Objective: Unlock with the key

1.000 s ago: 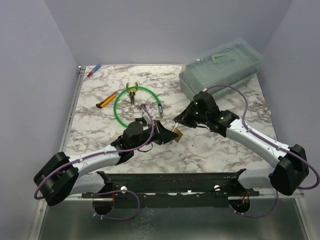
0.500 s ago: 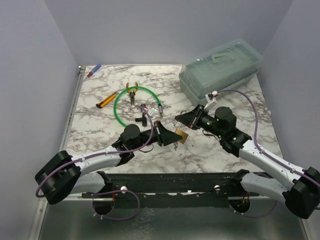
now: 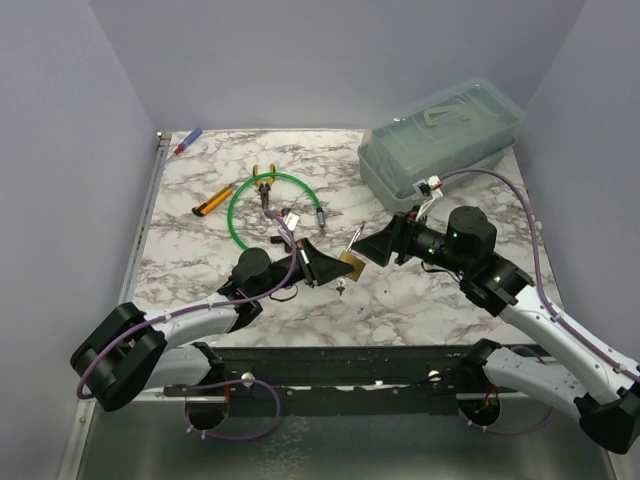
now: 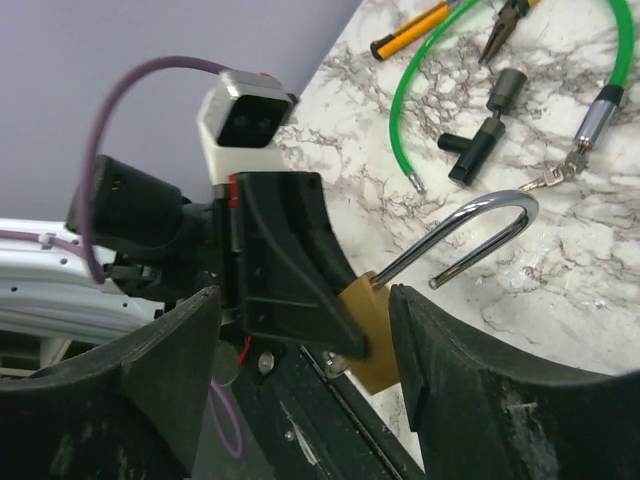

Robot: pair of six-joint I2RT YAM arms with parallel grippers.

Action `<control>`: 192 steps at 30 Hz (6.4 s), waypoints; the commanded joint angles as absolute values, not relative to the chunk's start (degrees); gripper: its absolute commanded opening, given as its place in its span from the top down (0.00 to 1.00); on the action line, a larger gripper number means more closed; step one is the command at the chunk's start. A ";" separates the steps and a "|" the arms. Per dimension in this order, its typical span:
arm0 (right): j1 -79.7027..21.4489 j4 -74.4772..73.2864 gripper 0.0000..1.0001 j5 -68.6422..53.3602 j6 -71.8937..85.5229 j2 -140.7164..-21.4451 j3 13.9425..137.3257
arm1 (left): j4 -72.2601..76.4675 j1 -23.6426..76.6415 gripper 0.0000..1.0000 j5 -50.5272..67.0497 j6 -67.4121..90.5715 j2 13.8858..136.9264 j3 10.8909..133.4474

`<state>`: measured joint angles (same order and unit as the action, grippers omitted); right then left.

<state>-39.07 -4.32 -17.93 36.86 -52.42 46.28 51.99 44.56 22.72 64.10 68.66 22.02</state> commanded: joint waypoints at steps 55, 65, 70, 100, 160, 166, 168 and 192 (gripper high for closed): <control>-39.50 -8.19 0.99 -44.68 28.76 -56.88 48.00 | 58.00 43.10 0.73 23.61 67.91 58.77 17.78; -39.55 -11.54 0.99 -49.10 28.51 -55.72 49.53 | 55.88 42.50 0.09 23.97 65.43 56.58 15.46; -39.53 -13.13 0.99 -54.64 27.77 -55.08 50.89 | 55.46 41.27 0.06 24.59 65.53 56.07 15.33; -39.51 -7.21 0.99 -63.43 29.54 -53.86 49.47 | 75.02 37.44 0.39 34.82 71.45 71.67 22.93; -40.12 -6.66 0.99 -61.58 26.31 -62.85 50.72 | 92.81 36.04 0.75 43.25 82.41 85.93 27.76; -40.14 -7.50 0.99 -59.99 25.80 -61.83 49.97 | 92.81 35.99 0.74 43.48 82.00 85.15 26.10; -40.13 -7.81 0.99 -59.71 25.48 -61.70 49.86 | 92.94 36.03 0.67 43.86 81.96 84.64 25.85; -40.15 -12.63 1.00 -54.66 25.40 -60.29 49.69 | 79.84 36.86 1.00 42.01 78.33 81.92 26.59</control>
<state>-39.79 -11.64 -57.32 25.93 -62.59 49.12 84.40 36.53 44.29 82.04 84.93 26.57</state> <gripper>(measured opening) 0.125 0.029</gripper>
